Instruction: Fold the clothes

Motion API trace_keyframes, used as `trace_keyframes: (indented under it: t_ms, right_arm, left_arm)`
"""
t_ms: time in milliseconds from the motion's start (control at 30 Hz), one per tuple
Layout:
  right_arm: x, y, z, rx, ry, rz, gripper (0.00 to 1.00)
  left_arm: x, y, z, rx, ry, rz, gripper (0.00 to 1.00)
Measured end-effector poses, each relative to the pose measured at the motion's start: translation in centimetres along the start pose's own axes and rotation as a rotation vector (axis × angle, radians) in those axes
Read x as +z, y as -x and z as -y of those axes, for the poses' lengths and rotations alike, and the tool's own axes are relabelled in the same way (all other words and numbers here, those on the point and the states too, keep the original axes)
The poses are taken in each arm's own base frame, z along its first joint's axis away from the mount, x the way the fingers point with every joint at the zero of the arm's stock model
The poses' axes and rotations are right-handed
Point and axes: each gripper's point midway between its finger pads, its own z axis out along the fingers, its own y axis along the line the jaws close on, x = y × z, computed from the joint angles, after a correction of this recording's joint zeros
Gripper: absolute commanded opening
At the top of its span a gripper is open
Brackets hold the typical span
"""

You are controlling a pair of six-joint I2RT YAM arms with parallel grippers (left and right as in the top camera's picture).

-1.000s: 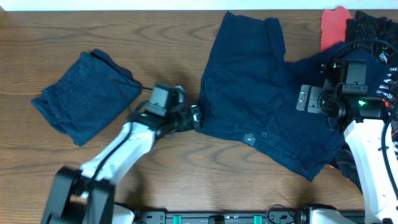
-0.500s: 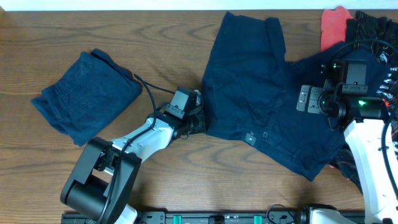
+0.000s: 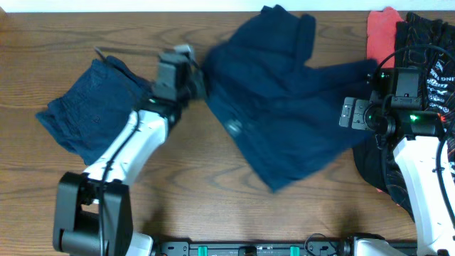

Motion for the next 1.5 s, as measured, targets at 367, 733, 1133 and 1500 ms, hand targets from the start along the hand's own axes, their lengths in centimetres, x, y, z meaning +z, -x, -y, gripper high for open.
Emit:
trace_keyframes:
  t_ms: [367, 733, 1133, 1500]
  right_arm:
    - [0.0, -0.1, 0.0, -0.001, 0.0, -0.002, 0.99]
    - [0.0, -0.1, 0.0, 0.0, 0.0, -0.005, 0.99]
    - [0.0, -0.6, 0.1, -0.002, -0.002, -0.023, 0.99]
    - [0.0, -0.6, 0.1, -0.002, -0.002, -0.023, 0.99]
  left_arm:
    - [-3.4, 2.0, -9.2, -0.079, 0.282, -0.046, 0.98]
    - [-2.5, -7.9, -13.0, -0.115, 0.397, -0.398, 0.53]
    - [1.4, -9.2, -17.0, -0.116, 0.452, -0.355, 0.77]
    - [1.1, -6.9, -18.4, -0.245, 0.321, -0.308, 0.78]
